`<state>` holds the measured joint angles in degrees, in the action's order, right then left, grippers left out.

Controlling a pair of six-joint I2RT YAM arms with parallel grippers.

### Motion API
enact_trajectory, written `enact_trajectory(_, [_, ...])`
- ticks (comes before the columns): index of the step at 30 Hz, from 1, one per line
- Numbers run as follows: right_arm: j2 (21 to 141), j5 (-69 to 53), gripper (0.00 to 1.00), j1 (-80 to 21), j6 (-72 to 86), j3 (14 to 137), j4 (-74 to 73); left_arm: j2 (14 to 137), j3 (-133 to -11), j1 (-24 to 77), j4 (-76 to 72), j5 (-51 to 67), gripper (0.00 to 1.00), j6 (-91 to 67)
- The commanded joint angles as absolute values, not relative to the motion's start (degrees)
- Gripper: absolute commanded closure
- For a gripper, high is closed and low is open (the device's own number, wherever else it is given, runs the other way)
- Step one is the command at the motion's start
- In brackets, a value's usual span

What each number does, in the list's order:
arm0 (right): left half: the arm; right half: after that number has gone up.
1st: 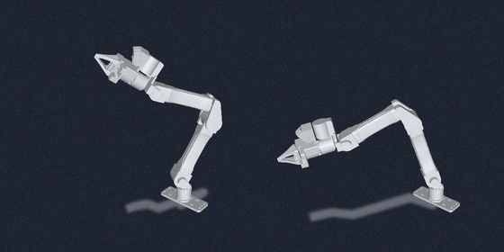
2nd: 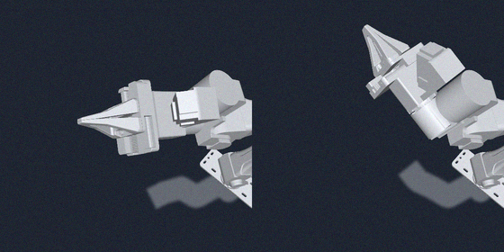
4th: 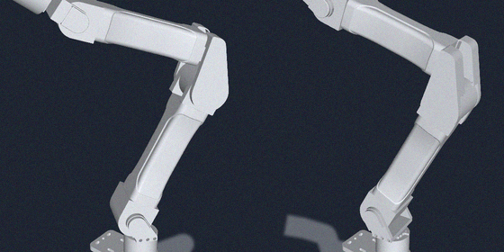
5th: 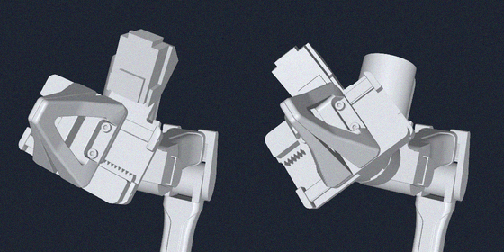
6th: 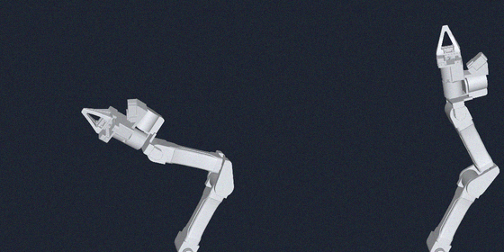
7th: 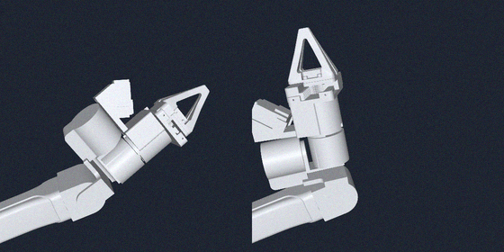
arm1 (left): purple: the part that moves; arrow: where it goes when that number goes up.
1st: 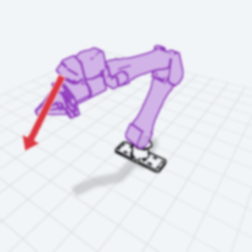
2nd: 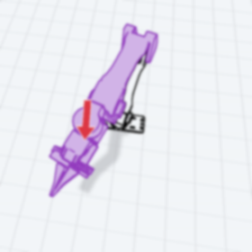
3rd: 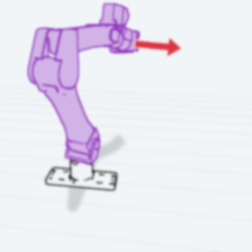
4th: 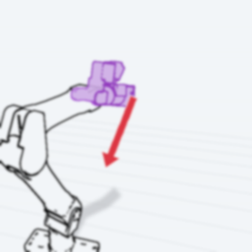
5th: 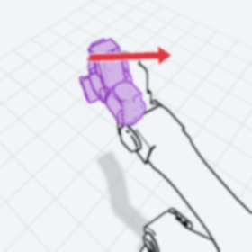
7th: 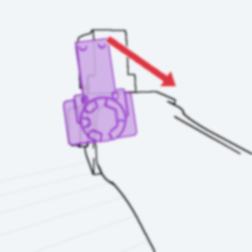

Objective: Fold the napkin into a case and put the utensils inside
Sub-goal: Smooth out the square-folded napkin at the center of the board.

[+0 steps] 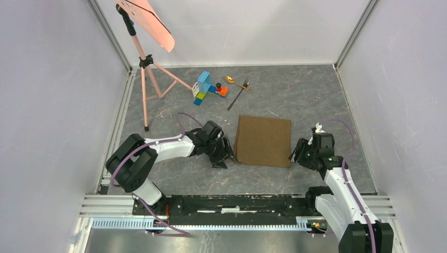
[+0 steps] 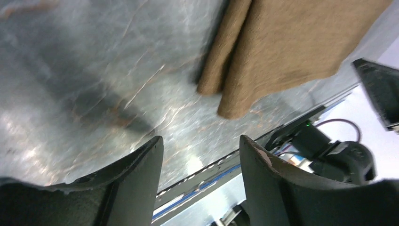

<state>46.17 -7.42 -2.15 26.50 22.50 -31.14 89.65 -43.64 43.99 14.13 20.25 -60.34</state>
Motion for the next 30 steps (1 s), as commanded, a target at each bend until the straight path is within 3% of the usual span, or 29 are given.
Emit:
enact_trajectory(1, [45.55,-8.42,0.39,-1.25,32.06,20.22,-30.31,92.37,-43.73,43.42,-1.18,24.09,0.33,-70.15])
enact_trajectory(6, [47.63,-14.54,0.47,-0.95,34.05,17.87,-27.76,92.46,-42.84,43.42,-2.29,22.55,0.37,-72.02])
enact_trajectory(13, [46.27,-15.08,0.48,-0.95,34.28,15.91,-28.88,92.02,-41.50,43.63,-0.68,21.52,0.47,-72.57])
enact_trajectory(20, [44.78,-14.34,0.48,-0.90,33.18,16.07,-31.01,92.32,-41.67,44.56,2.96,19.96,0.45,-70.84])
enact_trajectory(30, [44.61,-16.01,0.56,-0.91,32.98,15.46,-31.36,94.13,-42.63,44.56,2.62,19.45,0.57,-69.73])
